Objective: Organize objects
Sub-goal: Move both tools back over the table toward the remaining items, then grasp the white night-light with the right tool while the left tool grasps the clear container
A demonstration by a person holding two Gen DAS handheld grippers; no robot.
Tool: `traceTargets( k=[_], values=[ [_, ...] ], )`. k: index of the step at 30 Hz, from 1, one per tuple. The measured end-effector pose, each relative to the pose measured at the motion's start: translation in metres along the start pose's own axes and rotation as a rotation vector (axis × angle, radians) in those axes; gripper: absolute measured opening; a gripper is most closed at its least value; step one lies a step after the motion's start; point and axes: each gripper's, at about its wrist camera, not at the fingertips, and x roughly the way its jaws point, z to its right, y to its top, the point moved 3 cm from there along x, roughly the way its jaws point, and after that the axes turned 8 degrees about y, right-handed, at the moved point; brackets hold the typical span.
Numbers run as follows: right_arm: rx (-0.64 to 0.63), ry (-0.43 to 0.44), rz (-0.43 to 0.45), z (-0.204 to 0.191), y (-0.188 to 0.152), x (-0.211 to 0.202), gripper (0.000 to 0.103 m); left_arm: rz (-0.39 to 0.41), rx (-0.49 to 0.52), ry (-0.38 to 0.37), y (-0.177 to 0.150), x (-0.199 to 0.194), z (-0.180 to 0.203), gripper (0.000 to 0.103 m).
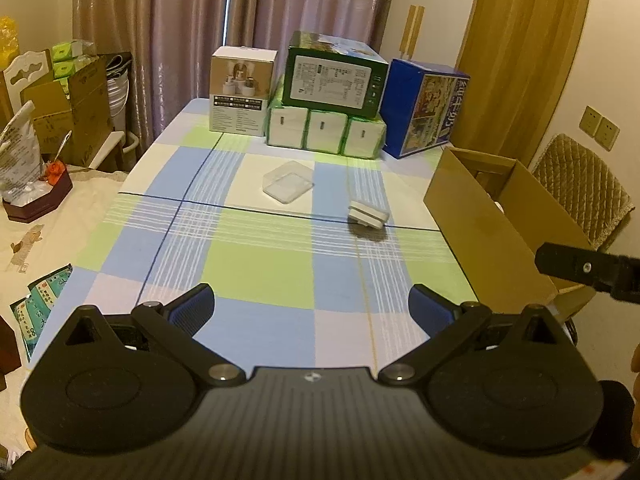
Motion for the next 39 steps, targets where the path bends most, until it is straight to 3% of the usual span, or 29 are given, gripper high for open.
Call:
traceTargets(
  k=[13,17,25,39],
  values=[
    [-0.017,-0.002,-0.028,0.002,0.007,0.050,0.101,0.035,0.039,0.030,0.040,0.040,-0.023,0.101],
    [-0.002,-0.008,-0.023,0.009,0.011,0.079,0.101,0.014,0.072,0.038,0.054,0.068,-0.028,0.101],
    [0.054,-0.009,-0.009,0.030,0.016,0.149,0.101,0.050,0.094,0.064,0.072,0.131,-0.030,0.101],
    [0.094,-0.037,-0.034,0.066,0.014,0.257,0.099,0.011,0.082,0.059,0.074,0.237,-0.039,0.101]
  ],
)
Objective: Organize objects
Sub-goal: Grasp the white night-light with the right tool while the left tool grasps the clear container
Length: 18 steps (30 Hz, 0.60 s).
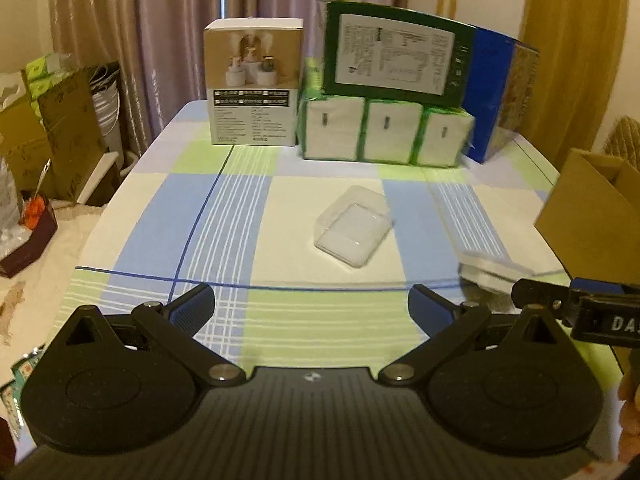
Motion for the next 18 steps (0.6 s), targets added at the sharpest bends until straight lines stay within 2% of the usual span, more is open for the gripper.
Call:
traceTargets(
  k=[6,11,18],
  values=[
    [0.048,-0.023,-0.018,0.012,0.006,0.037,0.096,0.006,-0.028,0.022,0.004,0.021,-0.005,0.101],
    [0.041,-0.072,-0.025,0.016,0.009,0.057,0.092,-0.025,-0.011,0.017,-0.003,0.036,0.002,0.101],
    [0.061,-0.110,-0.055,0.025,0.008,0.072,0.071,-0.030,0.021,0.020,-0.005,0.046,0.007,0.101]
  ],
)
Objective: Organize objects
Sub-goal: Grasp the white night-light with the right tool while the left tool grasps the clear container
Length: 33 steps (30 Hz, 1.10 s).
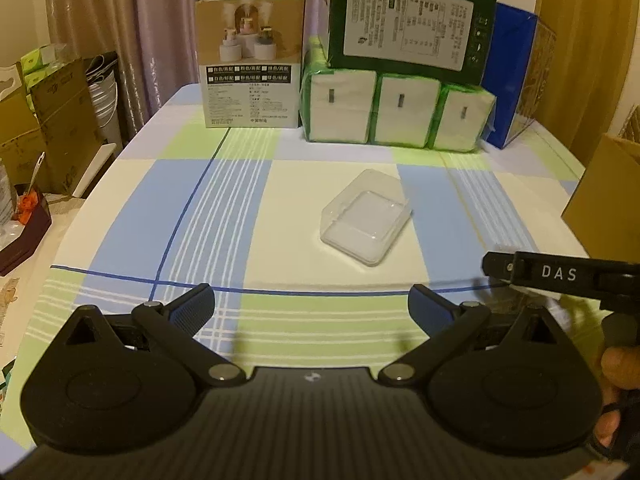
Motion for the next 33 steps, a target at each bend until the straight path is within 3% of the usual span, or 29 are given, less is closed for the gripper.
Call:
traceTargets(
  k=[9,17,28,31,33],
  values=[
    [-0.124,-0.004,0.097,-0.009,0.016,-0.015,0.071,0.029,0.032,-0.029,0.011,0.012,0.008,0.101],
    [-0.121,-0.019,0.064,0.011,0.018,-0.007,0.071,0.048,0.143,-0.082,0.037,0.051,0.032,0.100],
    [-0.123,-0.034,0.040,0.023,0.018,-0.003,0.071,0.028,0.293,-0.137,0.049,0.090,0.062,0.070],
    [-0.125,-0.030,0.035,0.023,0.018,-0.002,0.071,0.019,0.300,-0.134,0.053,0.093,0.064,0.056],
    [-0.124,-0.025,0.032,0.022,0.018,-0.002,0.071,0.004,0.274,-0.129,0.052,0.091,0.062,0.053]
  ],
)
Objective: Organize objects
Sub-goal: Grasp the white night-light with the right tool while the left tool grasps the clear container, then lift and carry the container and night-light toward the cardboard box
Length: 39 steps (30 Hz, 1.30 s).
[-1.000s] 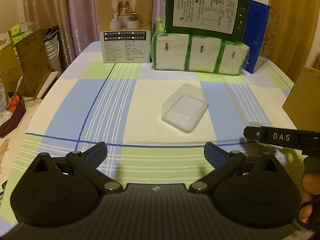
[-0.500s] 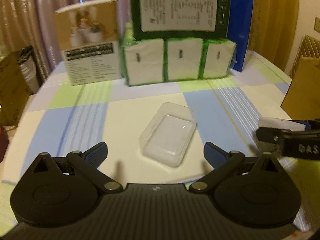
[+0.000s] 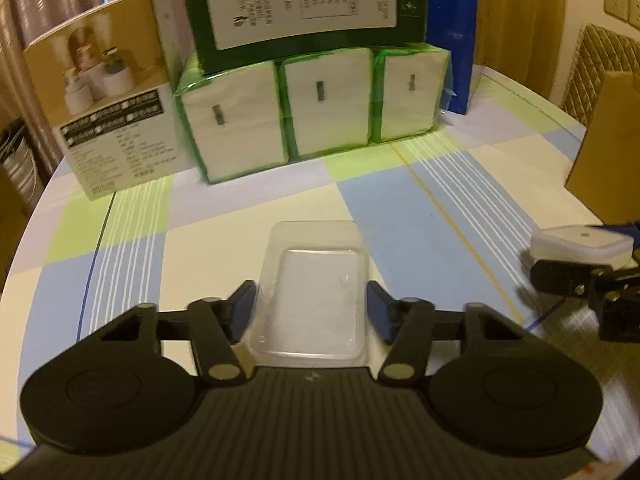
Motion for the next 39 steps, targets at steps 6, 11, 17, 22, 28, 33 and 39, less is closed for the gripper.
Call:
traceTargets(
  k=[6,11,17,22,28,33,39],
  values=[
    [-0.009,0.015,-0.019,-0.003,-0.003,-0.003,0.071,-0.048,-0.074,0.036,-0.022,-0.032,0.001,0.052],
    [-0.014,0.022,-0.027,-0.005,-0.008,-0.006,0.071,-0.041,-0.045,0.059,-0.034,-0.046,0.013,0.054],
    [-0.022,0.027,-0.025,-0.008,-0.008,-0.005,0.071,-0.057,-0.056,0.054,-0.037,-0.034,0.015,0.056],
    [-0.021,0.024,-0.035,-0.009,-0.009,-0.005,0.071,-0.053,-0.069,0.053,-0.039,-0.036,0.015,0.052],
    [-0.024,0.041,0.000,-0.014,-0.002,-0.028,0.071,-0.067,-0.109,0.043,-0.042,-0.055,0.014,0.051],
    [-0.020,0.041,0.012,-0.020,-0.010,-0.067,0.070,-0.069,-0.181,0.075,-0.044,-0.090,0.015,0.051],
    [0.005,0.025,0.014,-0.021,-0.029,-0.133,0.071,-0.060,-0.294,0.057,-0.049,-0.151,0.026,0.051]
  ],
)
